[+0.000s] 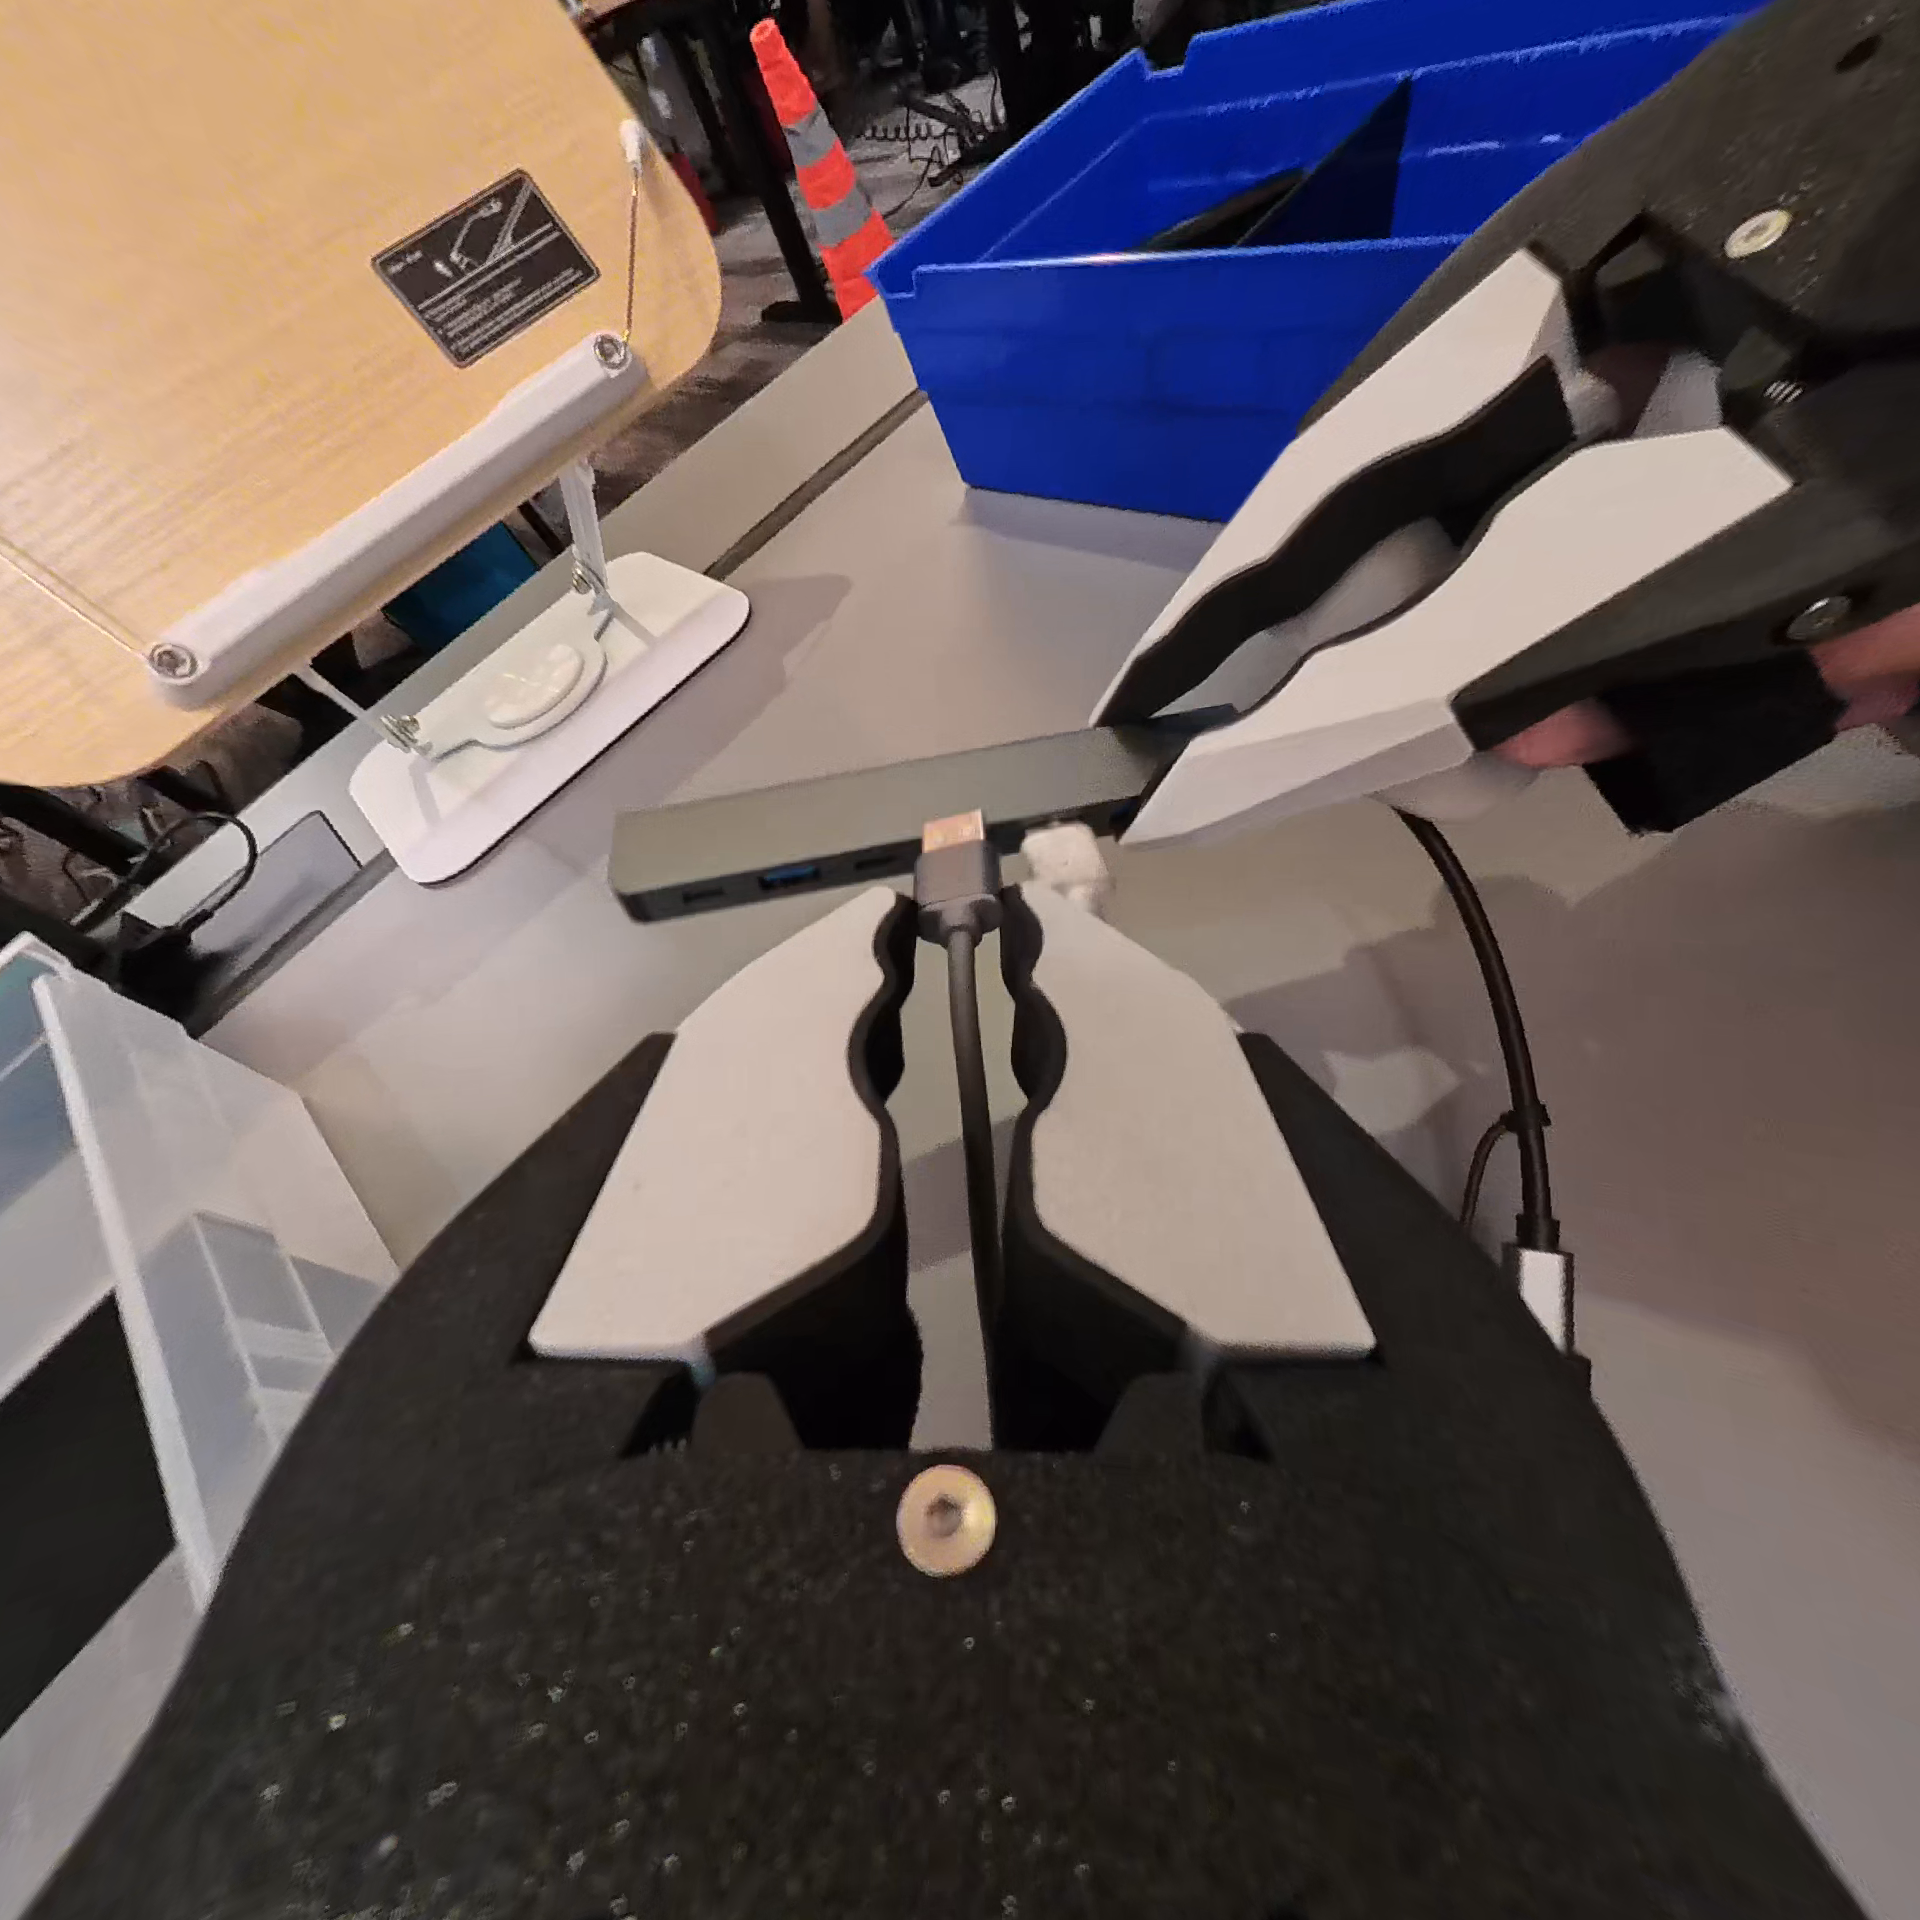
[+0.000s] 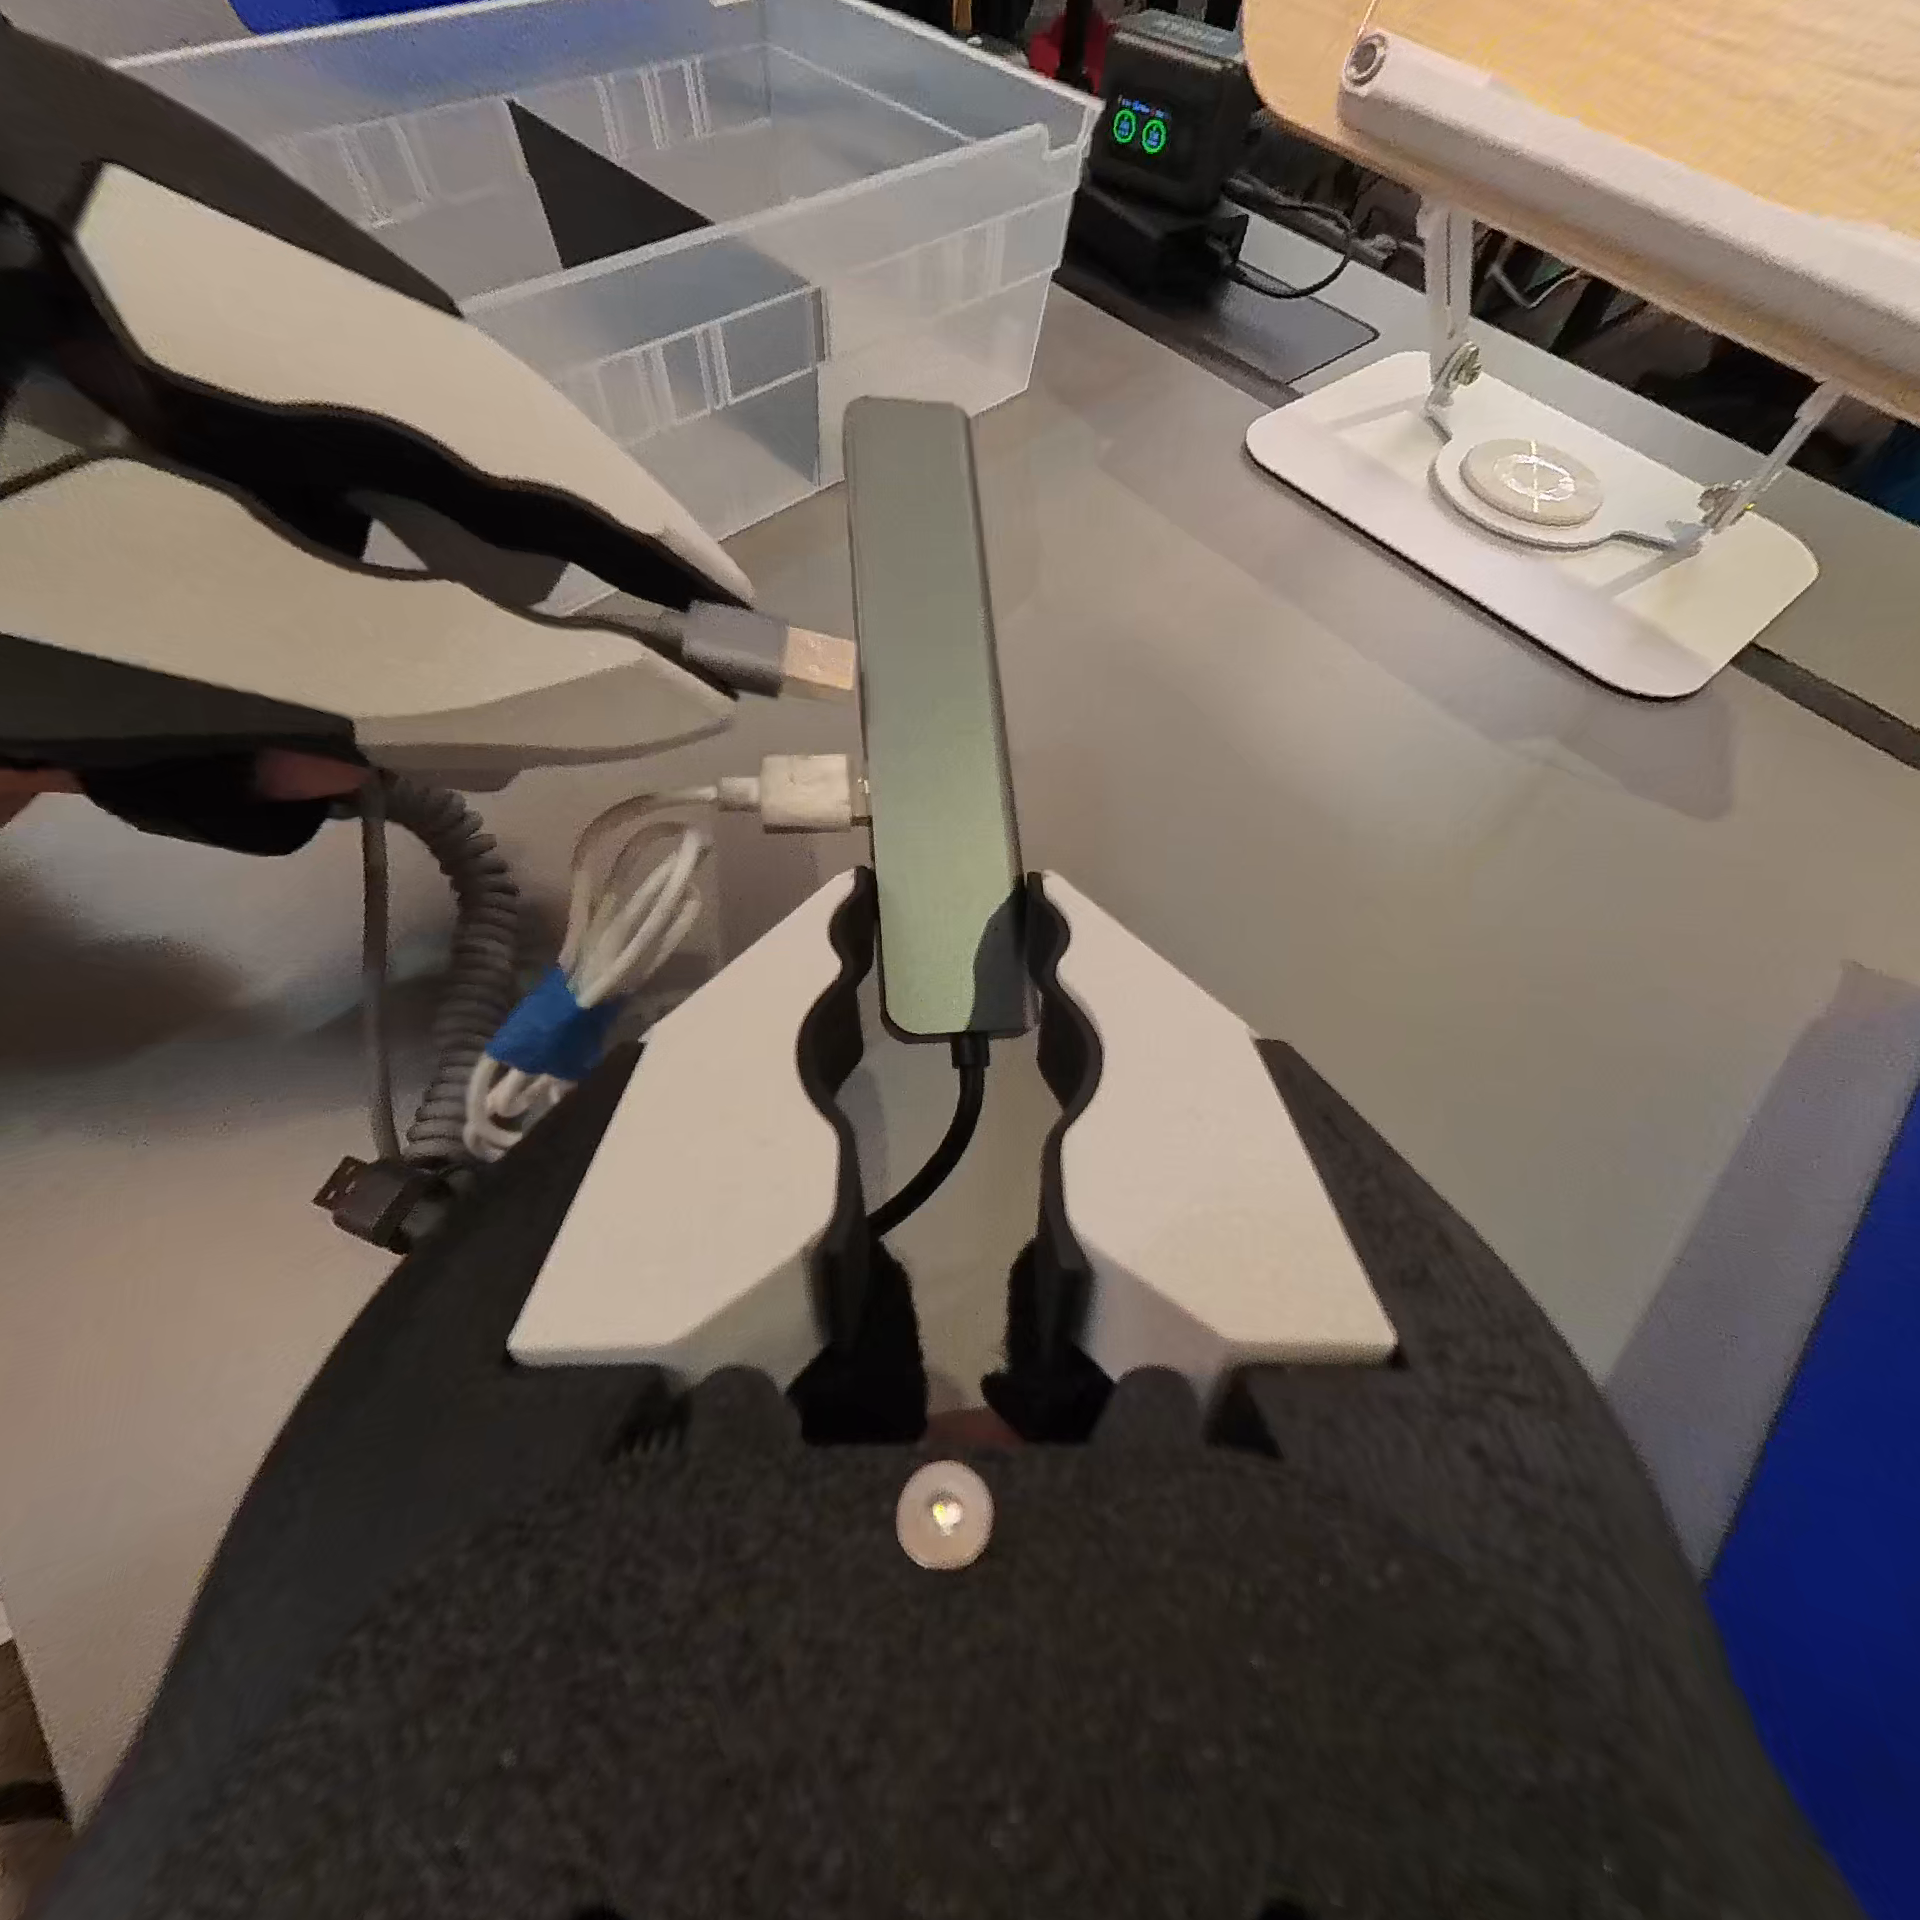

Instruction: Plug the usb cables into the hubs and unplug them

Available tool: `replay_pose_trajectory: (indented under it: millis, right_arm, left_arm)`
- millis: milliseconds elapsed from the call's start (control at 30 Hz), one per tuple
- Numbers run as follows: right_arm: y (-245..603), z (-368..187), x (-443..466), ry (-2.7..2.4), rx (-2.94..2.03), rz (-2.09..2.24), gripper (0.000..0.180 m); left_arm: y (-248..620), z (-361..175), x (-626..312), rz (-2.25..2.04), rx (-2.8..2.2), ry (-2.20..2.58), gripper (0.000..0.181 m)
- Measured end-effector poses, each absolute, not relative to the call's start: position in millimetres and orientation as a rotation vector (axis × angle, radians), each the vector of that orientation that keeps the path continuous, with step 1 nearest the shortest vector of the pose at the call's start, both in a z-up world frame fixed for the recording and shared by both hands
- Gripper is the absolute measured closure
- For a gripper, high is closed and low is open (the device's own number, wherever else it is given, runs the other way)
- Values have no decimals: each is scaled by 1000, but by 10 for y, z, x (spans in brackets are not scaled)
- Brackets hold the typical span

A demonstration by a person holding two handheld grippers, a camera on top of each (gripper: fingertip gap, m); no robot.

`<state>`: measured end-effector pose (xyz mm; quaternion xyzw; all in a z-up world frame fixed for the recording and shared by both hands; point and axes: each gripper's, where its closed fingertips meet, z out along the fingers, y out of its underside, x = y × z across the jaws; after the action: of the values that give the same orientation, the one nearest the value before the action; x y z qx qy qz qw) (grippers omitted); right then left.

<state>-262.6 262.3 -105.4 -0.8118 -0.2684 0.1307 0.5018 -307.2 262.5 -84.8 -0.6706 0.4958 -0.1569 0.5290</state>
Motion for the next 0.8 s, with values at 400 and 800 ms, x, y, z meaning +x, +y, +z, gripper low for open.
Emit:
replay_pose_trajectory:
  millis: [400, 800]
  right_arm:
    - [2619, -1053, -2649, -654, -1956, 294, 152]
    - [2603, -1033, -2661, -675, -1937, 291, 152]
  left_arm:
    - [2627, -947, -3110, -345, -1629, 1208, 164]
    - [2640, -989, -3124, -364, -1635, 1225, 164]
